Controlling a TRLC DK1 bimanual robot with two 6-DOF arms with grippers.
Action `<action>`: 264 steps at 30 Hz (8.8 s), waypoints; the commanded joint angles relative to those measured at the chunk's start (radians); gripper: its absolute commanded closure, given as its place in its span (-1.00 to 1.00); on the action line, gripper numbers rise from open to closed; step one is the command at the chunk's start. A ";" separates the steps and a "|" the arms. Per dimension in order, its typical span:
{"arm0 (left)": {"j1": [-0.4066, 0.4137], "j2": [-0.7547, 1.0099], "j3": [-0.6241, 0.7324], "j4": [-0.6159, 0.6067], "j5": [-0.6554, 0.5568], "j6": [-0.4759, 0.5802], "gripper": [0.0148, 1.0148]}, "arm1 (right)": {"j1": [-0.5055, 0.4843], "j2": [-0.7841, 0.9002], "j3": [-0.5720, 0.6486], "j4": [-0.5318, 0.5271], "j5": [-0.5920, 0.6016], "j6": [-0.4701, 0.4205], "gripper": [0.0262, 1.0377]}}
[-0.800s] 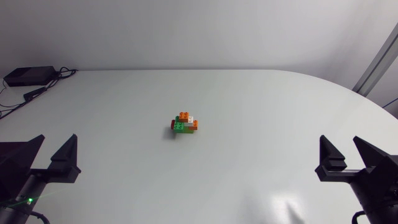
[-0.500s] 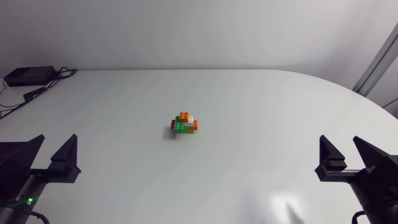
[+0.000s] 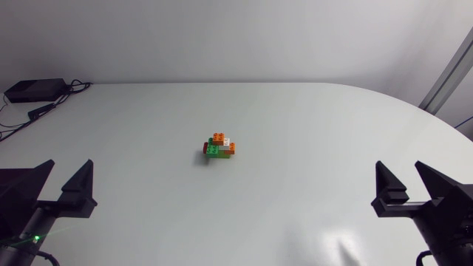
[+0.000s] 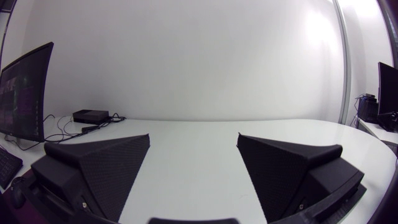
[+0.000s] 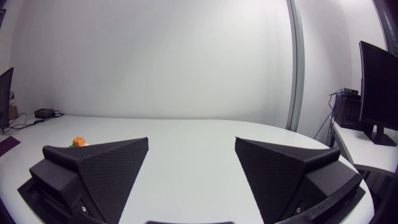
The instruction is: Separate the duplo bricks
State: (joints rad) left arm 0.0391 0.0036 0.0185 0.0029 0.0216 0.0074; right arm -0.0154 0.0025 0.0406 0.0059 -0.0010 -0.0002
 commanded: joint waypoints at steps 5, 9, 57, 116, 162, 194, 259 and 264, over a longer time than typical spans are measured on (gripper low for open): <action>0.019 -0.014 0.086 -0.040 -0.008 0.046 -0.94 | 0.035 -0.009 -0.004 -0.012 -0.011 -0.024 -0.94; 0.022 0.019 0.152 -0.067 -0.008 0.046 -0.94 | 0.037 -0.007 0.036 -0.037 -0.011 -0.024 -0.93; -0.150 1.402 0.865 -0.164 0.413 0.264 -0.89 | 0.183 1.219 0.722 -0.063 -0.232 -0.015 -0.93; -0.346 2.158 1.649 -0.684 0.506 1.030 -0.83 | 0.203 1.308 0.565 0.080 -0.243 -0.127 -0.93; -0.435 1.929 1.476 -0.825 0.594 1.056 0.46 | 0.192 1.131 0.478 0.036 -0.277 -0.139 -0.93; -0.574 1.782 1.345 -0.817 0.643 1.000 0.45 | 0.278 1.120 0.559 -0.126 -0.482 -0.132 -0.93; -0.671 1.925 1.609 -0.937 0.702 0.987 0.45 | 0.353 1.498 0.874 -0.465 -0.784 -0.819 0.59; -0.673 1.918 1.609 -0.939 0.704 0.984 0.45 | 0.376 1.498 0.860 -0.465 -0.775 -0.827 0.79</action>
State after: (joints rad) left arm -0.6239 1.9209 1.6077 -0.9375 0.7002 0.9897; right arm 0.3355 1.4788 0.9264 -0.4648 -0.7685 -0.8227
